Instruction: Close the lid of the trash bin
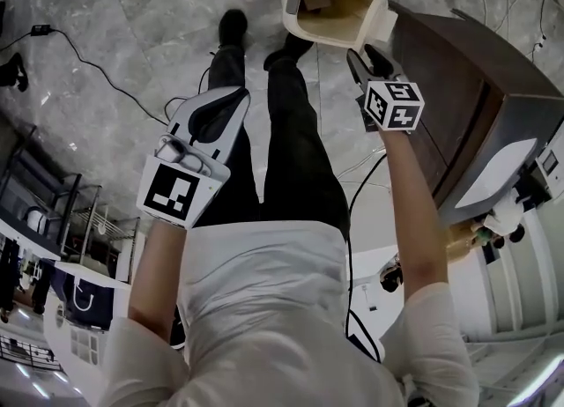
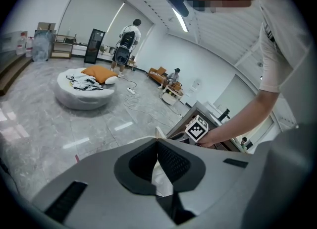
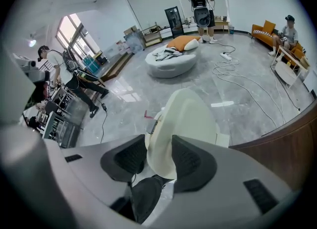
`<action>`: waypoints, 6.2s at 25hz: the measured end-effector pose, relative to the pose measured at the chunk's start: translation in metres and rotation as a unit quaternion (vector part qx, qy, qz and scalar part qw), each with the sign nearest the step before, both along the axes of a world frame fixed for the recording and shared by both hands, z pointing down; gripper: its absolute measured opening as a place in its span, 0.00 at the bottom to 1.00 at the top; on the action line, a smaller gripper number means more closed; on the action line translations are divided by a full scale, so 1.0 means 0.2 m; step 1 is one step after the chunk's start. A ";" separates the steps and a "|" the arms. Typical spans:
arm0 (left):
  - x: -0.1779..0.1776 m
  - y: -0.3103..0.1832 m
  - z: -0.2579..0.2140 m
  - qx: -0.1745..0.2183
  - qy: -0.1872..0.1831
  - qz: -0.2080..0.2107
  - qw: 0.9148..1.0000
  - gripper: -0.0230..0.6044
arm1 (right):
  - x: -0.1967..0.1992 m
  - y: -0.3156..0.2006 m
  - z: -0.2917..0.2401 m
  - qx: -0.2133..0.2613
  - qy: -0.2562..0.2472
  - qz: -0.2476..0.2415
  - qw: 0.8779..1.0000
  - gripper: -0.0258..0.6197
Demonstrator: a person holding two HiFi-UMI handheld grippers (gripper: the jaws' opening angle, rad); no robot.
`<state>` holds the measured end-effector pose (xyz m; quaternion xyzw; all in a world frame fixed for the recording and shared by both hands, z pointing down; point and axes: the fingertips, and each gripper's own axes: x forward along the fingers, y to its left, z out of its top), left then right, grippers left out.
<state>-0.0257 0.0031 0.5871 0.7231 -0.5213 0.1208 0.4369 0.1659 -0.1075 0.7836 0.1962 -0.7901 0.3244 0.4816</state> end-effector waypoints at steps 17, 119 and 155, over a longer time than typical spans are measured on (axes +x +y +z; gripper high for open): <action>-0.05 0.04 0.22 -0.016 -0.008 -0.019 1.000 0.06 | -0.20 0.10 0.19 -0.011 -0.013 -0.031 0.999 0.28; -0.33 0.01 -0.59 0.054 -0.001 0.104 0.993 0.06 | -0.34 0.15 -1.42 0.226 -0.038 0.116 0.966 0.09; 0.06 0.59 -1.22 0.185 -0.119 0.070 0.973 0.06 | 0.39 0.85 -1.96 0.317 -0.118 0.123 0.933 0.09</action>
